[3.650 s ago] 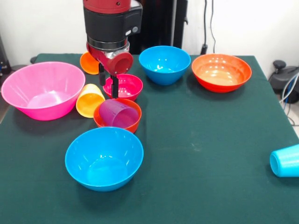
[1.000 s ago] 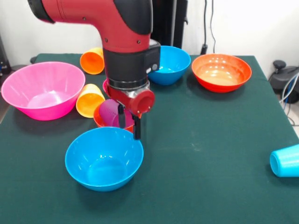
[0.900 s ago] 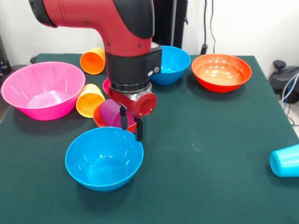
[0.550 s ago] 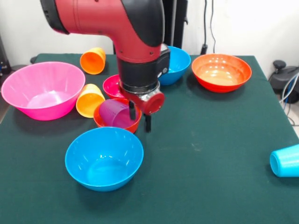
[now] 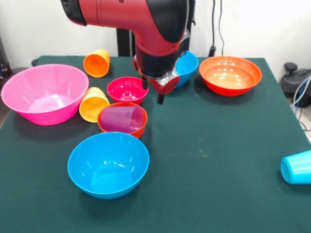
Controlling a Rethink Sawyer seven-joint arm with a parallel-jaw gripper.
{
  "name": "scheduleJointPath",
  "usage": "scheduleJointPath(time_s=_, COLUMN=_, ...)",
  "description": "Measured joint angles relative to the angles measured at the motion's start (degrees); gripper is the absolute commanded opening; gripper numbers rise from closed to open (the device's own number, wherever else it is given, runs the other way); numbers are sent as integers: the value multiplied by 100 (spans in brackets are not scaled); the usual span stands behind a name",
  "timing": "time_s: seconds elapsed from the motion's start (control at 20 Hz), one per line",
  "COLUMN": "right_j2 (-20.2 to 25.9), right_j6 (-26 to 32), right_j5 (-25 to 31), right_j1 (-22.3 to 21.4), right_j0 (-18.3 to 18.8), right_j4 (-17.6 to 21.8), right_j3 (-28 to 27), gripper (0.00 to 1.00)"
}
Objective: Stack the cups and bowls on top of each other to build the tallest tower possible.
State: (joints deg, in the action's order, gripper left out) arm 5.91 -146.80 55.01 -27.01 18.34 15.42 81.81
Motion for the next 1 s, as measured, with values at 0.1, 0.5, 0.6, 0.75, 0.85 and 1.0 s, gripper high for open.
scheduleJointPath(time_s=0.1, right_j2=-89, right_j6=0, right_j5=93, right_j1=-5, right_j0=-79, right_j4=2, right_j3=-151, gripper=100)
scheduleJointPath(time_s=0.5, right_j2=-353, right_j6=0, right_j5=-291, right_j1=424, right_j0=-260, right_j4=5, right_j3=-1288, gripper=100)
scheduleJointPath(time_s=0.6, right_j2=-408, right_j6=0, right_j5=-503, right_j1=599, right_j0=-282, right_j4=5, right_j3=-1597, gripper=100)
scheduleJointPath(time_s=0.75, right_j2=-543, right_j6=0, right_j5=-886, right_j1=877, right_j0=-332, right_j4=6, right_j3=-2005, gripper=100)
scheduleJointPath(time_s=0.85, right_j2=-623, right_j6=0, right_j5=-1086, right_j1=1019, right_j0=-377, right_j4=6, right_j3=-2170, gripper=100)
scheduleJointPath(time_s=1.0, right_j2=-745, right_j6=0, right_j5=-1339, right_j1=1199, right_j0=-475, right_j4=1, right_j3=-2319, gripper=100)
